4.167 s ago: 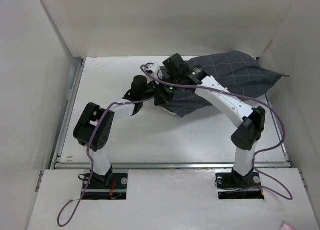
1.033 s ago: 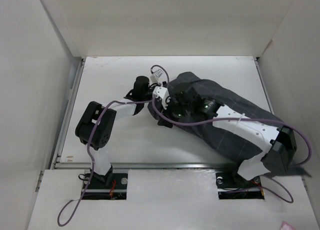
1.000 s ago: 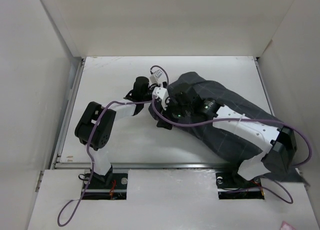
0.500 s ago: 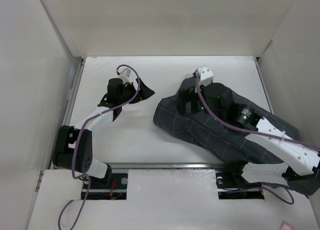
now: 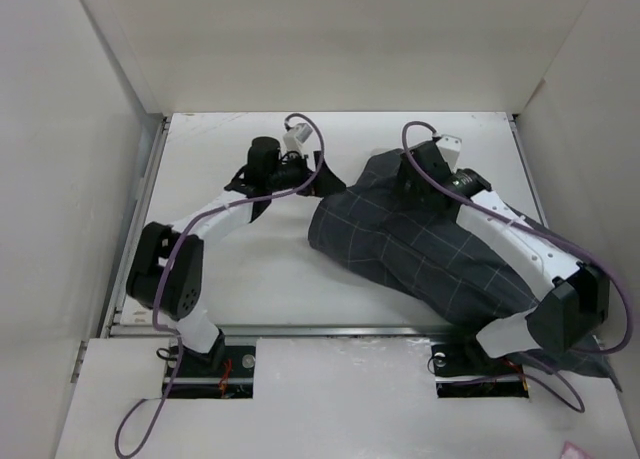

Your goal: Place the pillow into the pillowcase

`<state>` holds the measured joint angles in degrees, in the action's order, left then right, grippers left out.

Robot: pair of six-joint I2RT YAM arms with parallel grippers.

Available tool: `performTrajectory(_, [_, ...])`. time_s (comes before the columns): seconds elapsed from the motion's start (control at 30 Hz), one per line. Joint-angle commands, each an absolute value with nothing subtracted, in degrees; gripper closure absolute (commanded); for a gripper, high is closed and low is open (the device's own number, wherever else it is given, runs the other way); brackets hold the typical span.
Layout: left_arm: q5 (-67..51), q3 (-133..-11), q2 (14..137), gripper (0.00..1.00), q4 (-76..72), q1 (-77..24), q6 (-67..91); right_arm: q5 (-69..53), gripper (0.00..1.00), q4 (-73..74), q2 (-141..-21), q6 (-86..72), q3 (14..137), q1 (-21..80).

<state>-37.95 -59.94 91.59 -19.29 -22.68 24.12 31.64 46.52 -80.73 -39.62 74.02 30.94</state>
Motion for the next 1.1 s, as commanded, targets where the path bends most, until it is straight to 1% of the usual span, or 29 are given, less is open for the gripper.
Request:
performTrajectory(0.0, [-43.93, -64.59, 96.83, 0.25, -19.34, -25.56, 21.01, 24.82, 0.02, 39.34, -83.31, -30.36, 72.69, 30.41])
performTrajectory(0.03, [-44.9, -65.12, 97.81, 0.58, -19.34, -25.58, 21.01, 19.3, 0.04, 37.37, -84.54, -27.97, 72.69, 30.41])
performTrajectory(0.07, [-45.87, -65.13, 98.52, 0.76, -19.34, -25.58, 21.01, 16.73, 0.09, 35.35, -87.16, -25.95, 72.69, 30.41])
performTrajectory(0.1, [-46.66, -65.13, 98.53, 0.9, -19.34, -25.58, 21.01, 13.39, 0.09, 31.42, -88.67, -20.97, 73.56, 30.93])
performTrajectory(0.13, [-46.67, -64.6, 98.53, 1.0, -20.12, -25.58, 21.7, 7.88, 0.09, 29.81, -90.16, -19.44, 74.35, 31.46])
performTrajectory(0.2, [-47.29, -61.11, 96.78, 1.0, -21.08, -23.65, 22.58, 2.05, 0.1, 27.26, -95.15, -14.19, 78.91, 31.99])
performTrajectory(0.3, [-45.62, -54.79, 89.93, 1.0, -22.5, -19.26, 23.29, -5.17, 0.1, 24.18, -101.66, -10.38, 88.22, 33.4])
performTrajectory(0.33, [-42.22, -53.28, 85.3, 1.0, -21.54, -17.68, 23.81, -7.19, 0.1, 21.3, -103.17, -8.89, 90.42, 34.27])
performTrajectory(0.37, [-40.01, -51.87, 82.82, 1.0, -20.75, -17.06, 23.82, -13.3, 0.1, 19.96, -104.84, -8.01, 95.05, 34.28])
performTrajectory(0.43, [-35.09, -48.28, 77.63, 1.0, -18.64, -16.44, 23.82, -20.01, 0.1, 18.2, -110.18, -7.39, 100.43, 34.8])
performTrajectory(0.47, [-30.54, -47.03, 71.95, 1.0, -16.63, -15.83, 24.51, -23.0, 0.1, 18.19, -112.04, -6.51, 103.24, 34.8])
performTrajectory(0.5, [-28.58, -45.8, 68.94, 1.0, -15.83, -15.82, 25.13, -27.2, 0.1, 18.19, -113.8, -6.5, 108.84, 35.41])
performTrajectory(0.53, [-26.22, -43.44, 65.86, 1.0, -14.95, -15.3, 25.14, -28.81, 0.1, 18.19, -116.69, -5.98, 111.33, 35.42])
performTrajectory(0.57, [-20.88, -42.64, 59.91, 1.0, -11.98, -15.29, 25.75, -30.31, 0.1, 18.19, -118.02, -4.93, 113.71, 35.42])
performTrajectory(0.6, [-17.87, -42.1, 57.16, 1.0, -10.04, -15.29, 26.36, -33.37, 0.1, 18.19, -119.17, -4.4, 115.91, 35.94])
performTrajectory(0.67, [-12.51, -41.58, 52.67, 1.0, -5.47, -15.29, 26.37, -34.37, 0.1, 18.19, -121.71, -3.61, 121.36, 35.95])
performTrajectory(0.7, [-8.3, -40.96, 49.43, 1.0, -2.23, -15.29, 27.06, -33.32, 0.1, 20.72, -122.25, -2.47, 123.12, 35.95])
performTrajectory(0.73, [-6.96, -40.96, 48.44, 1.0, -1.24, -15.29, 28.55, -31.05, 0.1, 22.05, -122.26, -1.59, 124.87, 35.95])
performTrajectory(0.8, [-6.94, -39.82, 47.81, 1.0, -0.09, -15.29, 29.61, -26.65, 0.09, 24.86, -120.07, 0.51, 124.2, 35.95])
performTrajectory(0.83, [-6.94, -39.81, 47.81, 1.0, -0.09, -15.29, 30.32, -22.02, 0.07, 24.87, -118.23, 0.53, 122.71, 35.95])
performTrajectory(0.87, [-8.6, -39.81, 47.81, 0.99, 0.43, -15.29, 30.32, -18.93, 0.06, 24.87, -116.04, 1.05, 118.43, 35.95])
performTrajectory(0.9, [-9.66, -40.51, 48.94, 0.91, 0.96, -15.29, 30.84, -15.16, 0.04, 24.87, -111.14, -0.42, 116.13, 35.95])
performTrajectory(0.93, [-9.67, -40.52, 50.61, 0.75, 3.49, -15.29, 31.46, -10.77, 0.02, 25.4, -108.66, -1.83, 113.93, 35.95])
performTrajectory(0.97, [-9.67, -41.21, 51.49, 0.71, 4.65, -15.29, 31.46, -0.72, 0.0, 26.18, -106.28, -3.59, 109.99, 35.95])
performTrajectory(1.0, [-7.84, -42.26, 52.29, 0.67, 6.4, -15.29, 32.42, 4.6, 0.0, 27.24, -101.91, -5.43, 108.12, 35.95])
performTrajectory(1.03, [-3.12, -42.97, 53.86, 0.47, 10.16, -15.29, 34.43, 9.01, 0.0, 30.03, -100.04, -9.54, 106.28, 35.43])
performTrajectory(1.07, [-0.81, -43.76, 54.57, 0.41, 11.76, -15.29, 35.06, 15.58, 0.0, 31.97, -98.37, -12.1, 104.52, 34.03])
